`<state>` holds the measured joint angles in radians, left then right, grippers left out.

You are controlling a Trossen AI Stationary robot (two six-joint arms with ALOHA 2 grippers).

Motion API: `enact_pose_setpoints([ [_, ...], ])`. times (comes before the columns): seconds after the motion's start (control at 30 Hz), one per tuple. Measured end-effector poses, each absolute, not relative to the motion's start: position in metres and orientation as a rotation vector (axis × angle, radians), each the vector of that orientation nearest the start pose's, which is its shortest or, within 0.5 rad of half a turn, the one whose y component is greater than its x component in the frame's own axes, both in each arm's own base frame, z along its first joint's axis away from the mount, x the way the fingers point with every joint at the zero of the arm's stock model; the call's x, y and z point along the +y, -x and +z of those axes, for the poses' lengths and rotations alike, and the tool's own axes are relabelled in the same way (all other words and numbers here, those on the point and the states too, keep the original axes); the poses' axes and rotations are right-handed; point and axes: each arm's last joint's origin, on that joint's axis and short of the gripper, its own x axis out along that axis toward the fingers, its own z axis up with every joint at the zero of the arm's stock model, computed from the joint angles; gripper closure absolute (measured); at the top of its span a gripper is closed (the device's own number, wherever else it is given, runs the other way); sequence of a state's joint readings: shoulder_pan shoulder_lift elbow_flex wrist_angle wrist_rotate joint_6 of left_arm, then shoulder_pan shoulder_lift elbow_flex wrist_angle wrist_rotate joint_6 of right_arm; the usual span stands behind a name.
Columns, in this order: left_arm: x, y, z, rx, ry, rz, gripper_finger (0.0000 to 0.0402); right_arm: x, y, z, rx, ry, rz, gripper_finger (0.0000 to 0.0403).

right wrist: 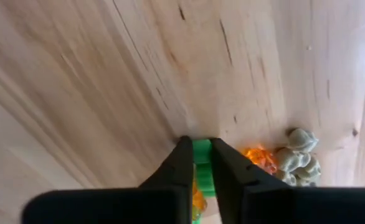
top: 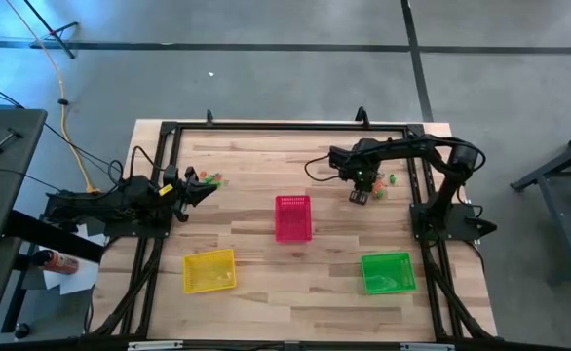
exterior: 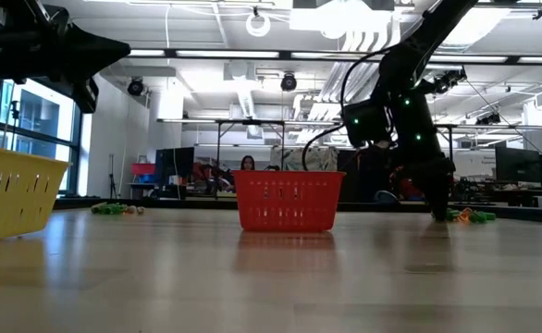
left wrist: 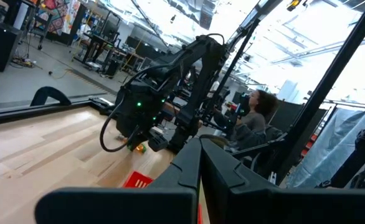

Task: Sort Halloween decoration
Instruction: Put the green skeleton toy into the red bin

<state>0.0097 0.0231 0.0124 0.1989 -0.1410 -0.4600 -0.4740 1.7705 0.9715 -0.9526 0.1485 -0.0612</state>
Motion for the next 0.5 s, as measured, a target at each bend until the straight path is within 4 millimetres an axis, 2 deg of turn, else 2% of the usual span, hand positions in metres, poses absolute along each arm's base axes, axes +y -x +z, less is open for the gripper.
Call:
enact_pose_setpoints([
  [0.1, 0.005, -0.096, 0.185, -0.219, 0.47, 0.105, 0.0401, -0.129, -0.238, 0.142, 1.741, -0.224, -0.425, 0.0385],
  [0.2, 0.005, -0.096, 0.185, -0.219, 0.47, 0.104, 0.0402, -0.131, -0.243, 0.162, 1.674, -0.208, -0.446, 0.0381],
  [0.3, 0.005, -0.096, 0.185, -0.219, 0.47, 0.104, 0.0402, -0.132, -0.246, 0.181, 1.597, -0.22, -0.433, 0.0394],
  [0.4, 0.005, -0.096, 0.185, -0.219, 0.47, 0.104, 0.0402, -0.132, -0.252, 0.207, 1.441, -0.259, -0.379, 0.0397],
  [0.5, 0.005, -0.096, 0.185, -0.219, 0.47, 0.105, 0.0401, -0.126, -0.257, 0.23, 1.212, -0.291, -0.207, 0.0396],
])
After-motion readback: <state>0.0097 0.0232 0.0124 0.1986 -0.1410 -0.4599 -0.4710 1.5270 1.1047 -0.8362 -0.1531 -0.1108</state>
